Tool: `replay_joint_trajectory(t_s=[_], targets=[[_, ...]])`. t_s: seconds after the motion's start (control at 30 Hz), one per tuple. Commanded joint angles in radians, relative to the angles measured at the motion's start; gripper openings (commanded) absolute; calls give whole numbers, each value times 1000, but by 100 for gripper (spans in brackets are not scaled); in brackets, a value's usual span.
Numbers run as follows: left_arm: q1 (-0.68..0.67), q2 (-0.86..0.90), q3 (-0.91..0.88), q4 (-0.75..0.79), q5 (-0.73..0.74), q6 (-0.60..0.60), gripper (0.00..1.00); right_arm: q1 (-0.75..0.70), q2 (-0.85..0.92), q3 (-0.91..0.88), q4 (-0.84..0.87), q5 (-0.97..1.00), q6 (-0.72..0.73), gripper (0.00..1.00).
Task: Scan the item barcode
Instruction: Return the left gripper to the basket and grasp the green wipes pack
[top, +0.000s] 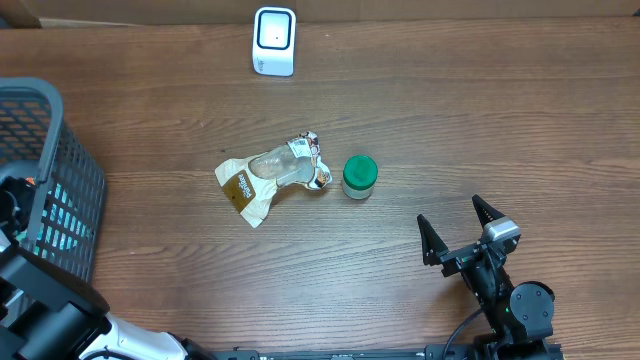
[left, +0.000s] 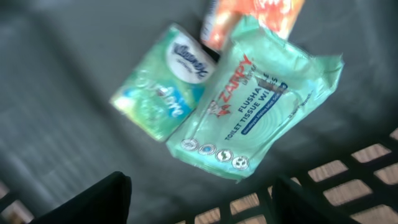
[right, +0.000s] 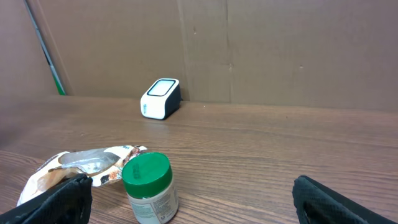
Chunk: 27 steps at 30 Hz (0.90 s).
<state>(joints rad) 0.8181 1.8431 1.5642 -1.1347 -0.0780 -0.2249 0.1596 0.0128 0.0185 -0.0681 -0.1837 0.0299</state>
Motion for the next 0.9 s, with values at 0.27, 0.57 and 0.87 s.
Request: replay_joint_trajectory(t_s=[0.27, 0.57, 0.87], targets=[[-8, -3, -218, 198, 56, 144, 65, 2, -10, -10, 6, -5, 0, 100], [-8, 1, -271, 269, 42, 143, 63, 2, -10, -10, 6, -5, 0, 100], [-8, 1, -364, 379, 43, 143, 66, 2, -10, -10, 6, -4, 0, 100]])
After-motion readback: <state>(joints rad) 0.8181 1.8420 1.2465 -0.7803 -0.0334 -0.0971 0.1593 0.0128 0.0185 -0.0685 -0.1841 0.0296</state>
